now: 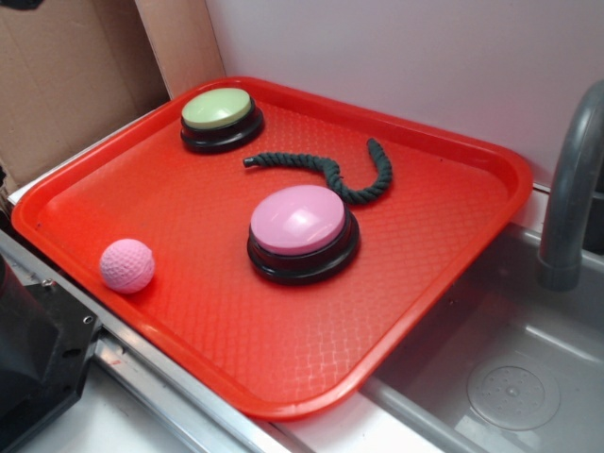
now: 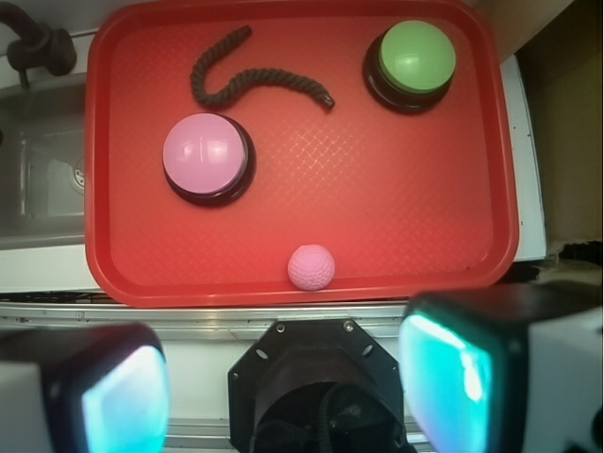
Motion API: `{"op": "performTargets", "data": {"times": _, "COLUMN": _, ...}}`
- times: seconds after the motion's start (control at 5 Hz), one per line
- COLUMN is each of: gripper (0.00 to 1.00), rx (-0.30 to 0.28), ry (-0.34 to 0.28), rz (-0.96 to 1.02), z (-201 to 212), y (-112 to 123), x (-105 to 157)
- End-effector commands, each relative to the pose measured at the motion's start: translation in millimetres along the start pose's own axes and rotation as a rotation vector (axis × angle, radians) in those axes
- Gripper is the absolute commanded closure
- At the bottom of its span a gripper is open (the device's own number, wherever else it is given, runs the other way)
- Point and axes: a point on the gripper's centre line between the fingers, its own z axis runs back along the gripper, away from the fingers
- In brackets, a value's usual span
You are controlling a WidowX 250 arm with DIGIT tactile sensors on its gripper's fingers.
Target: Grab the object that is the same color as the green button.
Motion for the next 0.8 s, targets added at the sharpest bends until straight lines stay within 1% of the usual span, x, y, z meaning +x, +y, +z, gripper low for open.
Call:
{"op": "performTargets", "data": {"times": 0.0, "gripper": 0.0, "rx": 0.0, "ry": 0.0, "rz": 0.0, "z": 0, "y": 0, "x": 0}}
{"op": "performTargets", "data": {"times": 0.2, "gripper": 0.0, "rx": -0.045, "ry": 0.015, "rz": 0.128, "z": -10, "y": -3, "x": 16}}
{"op": "performTargets", "data": {"times": 0.4, "gripper": 0.0, "rx": -0.047, "ry": 0.018, "rz": 0.275, "z": -21, "y": -2, "x": 34}}
{"op": "performTargets", "data": {"times": 0.6, "gripper": 0.0, "rx": -0.031, "ry": -0.003, "rz": 0.459, "z": -35, "y": 3, "x": 53}}
